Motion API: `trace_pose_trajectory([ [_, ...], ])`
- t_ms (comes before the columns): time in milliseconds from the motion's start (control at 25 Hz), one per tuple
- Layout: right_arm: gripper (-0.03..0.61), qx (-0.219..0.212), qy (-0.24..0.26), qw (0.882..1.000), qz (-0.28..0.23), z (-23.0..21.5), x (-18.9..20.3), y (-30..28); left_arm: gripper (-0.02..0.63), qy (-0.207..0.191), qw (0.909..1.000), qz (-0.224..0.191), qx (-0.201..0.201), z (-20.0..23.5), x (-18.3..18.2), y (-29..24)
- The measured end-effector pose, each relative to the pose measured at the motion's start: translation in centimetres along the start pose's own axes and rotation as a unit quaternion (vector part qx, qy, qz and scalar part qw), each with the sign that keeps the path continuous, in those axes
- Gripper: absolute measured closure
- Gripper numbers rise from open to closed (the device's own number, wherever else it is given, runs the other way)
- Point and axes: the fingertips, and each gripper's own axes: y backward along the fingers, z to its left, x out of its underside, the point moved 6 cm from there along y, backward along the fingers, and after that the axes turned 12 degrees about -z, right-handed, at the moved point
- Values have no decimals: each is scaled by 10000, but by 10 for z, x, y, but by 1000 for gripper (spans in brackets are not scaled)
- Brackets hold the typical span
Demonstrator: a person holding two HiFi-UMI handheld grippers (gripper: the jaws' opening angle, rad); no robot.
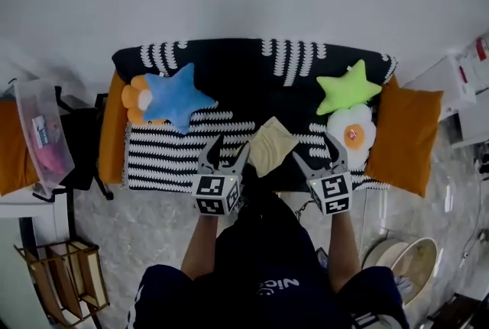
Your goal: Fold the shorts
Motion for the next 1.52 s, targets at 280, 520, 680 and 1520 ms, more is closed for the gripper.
trace_pose_trajectory([
  [280, 210, 174, 393, 9945, -952, 5, -71, 12, 353, -636, 9948, -789, 75, -6, -65, 16],
  [520, 202, 324, 562, 9831, -1712, 9, -119, 26, 353, -838, 9856, -1460, 144, -13, -113, 29],
  [680, 196, 415, 528, 9744, -2147, 10, -143, 32, 353, -1050, 9793, -1717, 237, -19, -134, 32],
  [1520, 477, 187, 437, 9765, -2103, 17, -148, 13, 611, -869, 9774, -1884, 416, -10, -139, 12],
])
